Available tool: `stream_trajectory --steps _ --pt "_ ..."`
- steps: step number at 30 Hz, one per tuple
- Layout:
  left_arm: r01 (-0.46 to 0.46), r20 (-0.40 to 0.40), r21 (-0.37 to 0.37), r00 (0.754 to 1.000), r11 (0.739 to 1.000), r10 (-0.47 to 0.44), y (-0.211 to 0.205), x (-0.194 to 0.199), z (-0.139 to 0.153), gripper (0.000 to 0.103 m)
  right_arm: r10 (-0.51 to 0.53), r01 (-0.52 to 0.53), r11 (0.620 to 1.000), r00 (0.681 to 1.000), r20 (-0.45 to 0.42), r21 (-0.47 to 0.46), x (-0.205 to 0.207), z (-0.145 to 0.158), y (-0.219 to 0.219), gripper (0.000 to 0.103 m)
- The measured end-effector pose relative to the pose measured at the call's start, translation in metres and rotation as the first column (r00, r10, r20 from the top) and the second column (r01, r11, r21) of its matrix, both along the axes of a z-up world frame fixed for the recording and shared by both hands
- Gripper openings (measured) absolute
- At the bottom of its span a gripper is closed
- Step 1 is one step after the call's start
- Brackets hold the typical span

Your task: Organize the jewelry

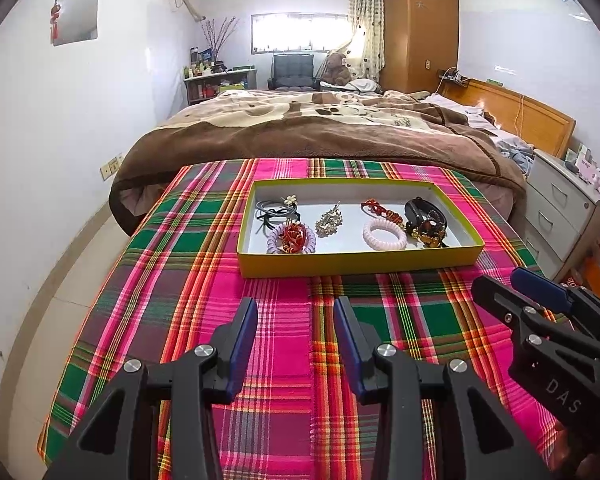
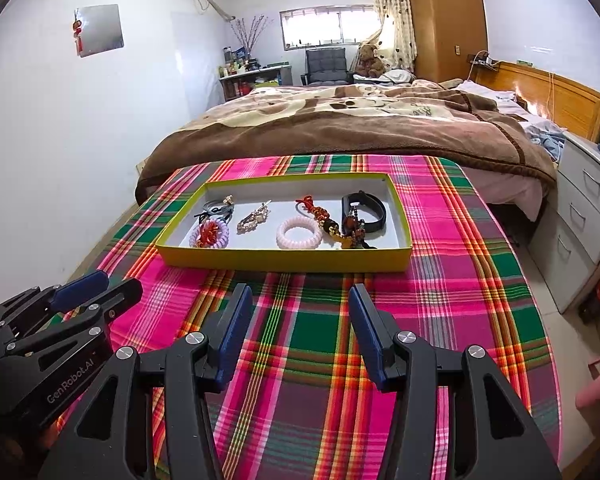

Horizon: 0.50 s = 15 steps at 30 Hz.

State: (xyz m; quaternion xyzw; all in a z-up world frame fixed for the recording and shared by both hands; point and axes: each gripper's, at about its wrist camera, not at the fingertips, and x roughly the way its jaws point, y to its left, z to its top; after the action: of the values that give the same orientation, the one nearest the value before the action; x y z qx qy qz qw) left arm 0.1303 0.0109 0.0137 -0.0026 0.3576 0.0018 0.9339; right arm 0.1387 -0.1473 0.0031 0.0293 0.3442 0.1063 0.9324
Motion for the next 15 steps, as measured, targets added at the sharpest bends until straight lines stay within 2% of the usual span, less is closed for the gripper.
stream_trajectory --steps 15 --pt "0.000 -0.001 0.002 1.000 1.000 0.000 -0.0024 -0.0001 -0.0005 0.039 0.000 0.000 1.000 1.000 -0.001 0.002 -0.0023 0.0005 -0.0013 0.051"
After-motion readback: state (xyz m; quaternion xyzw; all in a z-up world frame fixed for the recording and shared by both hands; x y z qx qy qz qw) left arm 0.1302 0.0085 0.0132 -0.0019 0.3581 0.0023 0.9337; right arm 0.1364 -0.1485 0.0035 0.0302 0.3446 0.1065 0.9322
